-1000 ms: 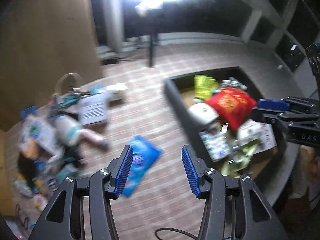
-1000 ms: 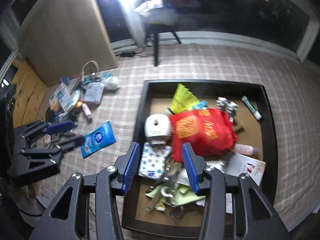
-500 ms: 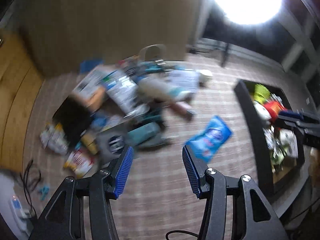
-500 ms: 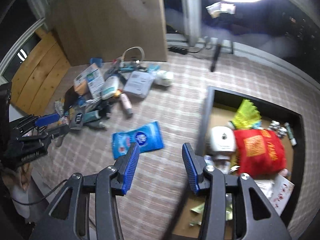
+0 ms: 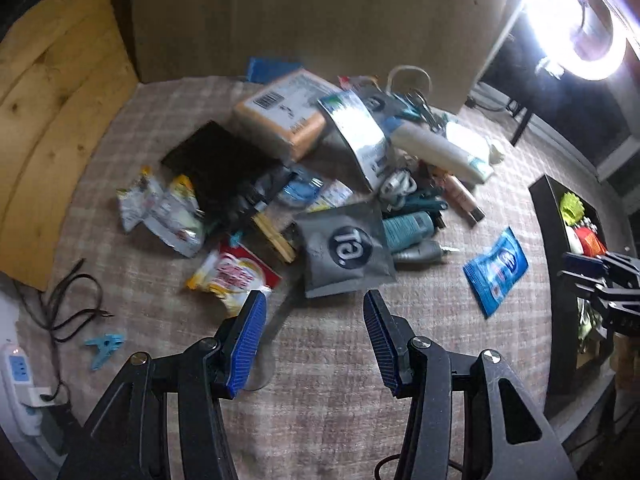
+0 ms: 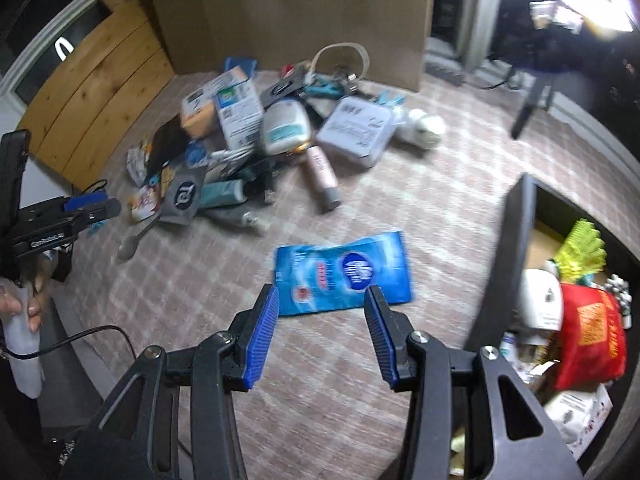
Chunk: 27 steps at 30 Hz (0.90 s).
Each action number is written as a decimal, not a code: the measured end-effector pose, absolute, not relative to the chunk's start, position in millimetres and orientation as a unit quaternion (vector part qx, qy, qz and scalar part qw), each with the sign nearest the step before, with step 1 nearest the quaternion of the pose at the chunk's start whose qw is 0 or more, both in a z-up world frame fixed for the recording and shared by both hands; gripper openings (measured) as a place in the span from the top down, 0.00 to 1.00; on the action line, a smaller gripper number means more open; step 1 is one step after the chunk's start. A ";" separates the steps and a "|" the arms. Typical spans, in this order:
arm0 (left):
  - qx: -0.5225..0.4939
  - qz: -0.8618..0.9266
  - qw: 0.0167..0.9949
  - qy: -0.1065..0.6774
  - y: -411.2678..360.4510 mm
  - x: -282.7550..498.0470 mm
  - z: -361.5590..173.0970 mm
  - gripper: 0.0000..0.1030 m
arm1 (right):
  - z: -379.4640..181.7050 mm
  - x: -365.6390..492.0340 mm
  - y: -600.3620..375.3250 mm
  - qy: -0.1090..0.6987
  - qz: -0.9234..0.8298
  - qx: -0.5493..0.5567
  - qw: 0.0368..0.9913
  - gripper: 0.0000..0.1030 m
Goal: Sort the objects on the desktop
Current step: 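Grasp the blue Vinda tissue packet with right gripper while left grasps the clear plastic spoon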
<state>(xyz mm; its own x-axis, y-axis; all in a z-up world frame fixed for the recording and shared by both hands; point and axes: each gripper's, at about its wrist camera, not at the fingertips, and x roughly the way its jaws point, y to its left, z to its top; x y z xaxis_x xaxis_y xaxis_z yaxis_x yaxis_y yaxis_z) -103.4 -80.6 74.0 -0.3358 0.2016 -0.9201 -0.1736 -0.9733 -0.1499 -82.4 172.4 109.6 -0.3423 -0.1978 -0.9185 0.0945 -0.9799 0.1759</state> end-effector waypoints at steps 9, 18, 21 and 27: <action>-0.588 0.799 0.126 -0.019 -86.4 -99.7 47.1 0.52 | 83.4 -100.9 174.1 -0.054 -0.795 0.599 0.080 0.58; -0.614 0.779 0.126 0.004 -102.2 -103.0 26.3 0.52 | 43.5 -99.8 206.0 -0.136 -0.747 0.650 0.026 0.57; -0.615 0.776 0.141 0.019 -93.7 -105.1 21.3 0.53 | 32.6 -103.8 212.4 -0.171 -0.733 0.658 0.008 0.55; -0.622 0.768 0.150 0.040 -84.0 -114.9 12.3 0.59 | 20.3 -115.9 220.8 -0.232 -0.718 0.656 -0.018 0.52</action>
